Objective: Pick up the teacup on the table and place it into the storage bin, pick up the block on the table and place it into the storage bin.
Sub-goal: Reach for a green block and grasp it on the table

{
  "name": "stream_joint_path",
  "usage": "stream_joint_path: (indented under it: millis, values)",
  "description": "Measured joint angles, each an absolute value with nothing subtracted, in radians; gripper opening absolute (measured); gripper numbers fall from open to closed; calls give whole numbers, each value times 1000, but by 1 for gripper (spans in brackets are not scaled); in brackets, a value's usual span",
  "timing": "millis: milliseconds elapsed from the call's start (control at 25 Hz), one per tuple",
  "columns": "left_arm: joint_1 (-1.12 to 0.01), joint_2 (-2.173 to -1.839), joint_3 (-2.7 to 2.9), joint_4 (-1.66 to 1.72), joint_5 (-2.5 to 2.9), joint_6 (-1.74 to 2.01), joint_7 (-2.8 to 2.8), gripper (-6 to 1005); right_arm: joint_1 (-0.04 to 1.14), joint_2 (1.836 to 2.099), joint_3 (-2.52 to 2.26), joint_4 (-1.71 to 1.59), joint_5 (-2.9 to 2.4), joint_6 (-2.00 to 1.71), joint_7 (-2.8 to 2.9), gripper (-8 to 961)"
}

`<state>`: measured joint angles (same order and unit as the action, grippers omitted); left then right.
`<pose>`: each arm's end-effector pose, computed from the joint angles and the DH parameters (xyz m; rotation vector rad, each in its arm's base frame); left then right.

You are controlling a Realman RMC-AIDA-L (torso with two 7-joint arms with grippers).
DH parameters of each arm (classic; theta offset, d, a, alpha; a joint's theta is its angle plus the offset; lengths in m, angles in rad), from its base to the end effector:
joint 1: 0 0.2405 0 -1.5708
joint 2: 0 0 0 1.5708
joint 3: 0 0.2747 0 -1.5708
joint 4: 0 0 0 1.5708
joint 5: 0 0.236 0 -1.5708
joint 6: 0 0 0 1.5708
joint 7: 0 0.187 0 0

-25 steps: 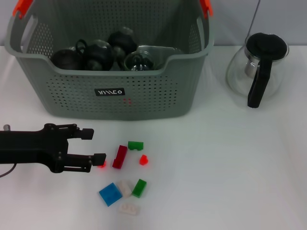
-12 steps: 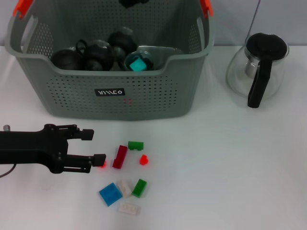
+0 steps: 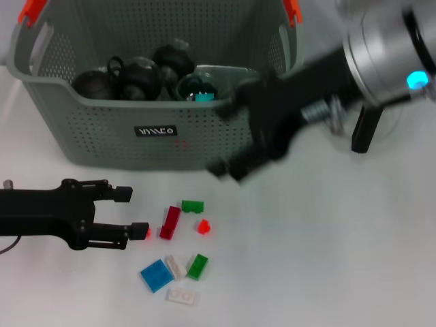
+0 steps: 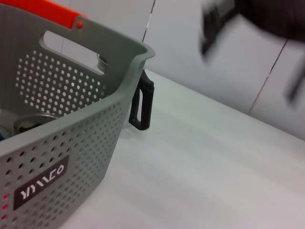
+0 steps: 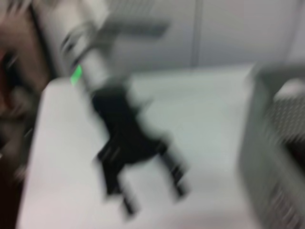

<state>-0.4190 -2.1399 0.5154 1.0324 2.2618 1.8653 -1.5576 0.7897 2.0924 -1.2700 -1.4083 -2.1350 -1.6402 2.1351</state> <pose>-0.2984 0.3169 0.0037 -2.7981 -0.7628 -0.5166 0.0467 0.3901 -0.0416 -3.0524 0.1041 0.0910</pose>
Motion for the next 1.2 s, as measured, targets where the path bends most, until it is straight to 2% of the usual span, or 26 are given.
stream_joint_path:
  millis: [240,480,1200]
  values:
    - [-421,-2140,515,1032,2259,1865,-1557,845,759,2099,-1439,-1296,-2240,-1662,2180,936]
    - [-421,-2140,515,1032,2255,1865,-1557,846,790,2106,-1634,-1139,-2236,-1480,2188,937]
    - [-422,-2140,514,1027,2252,1853,-1558,844,857,2118,-2000,-952,-2173,-1079,2255,926]
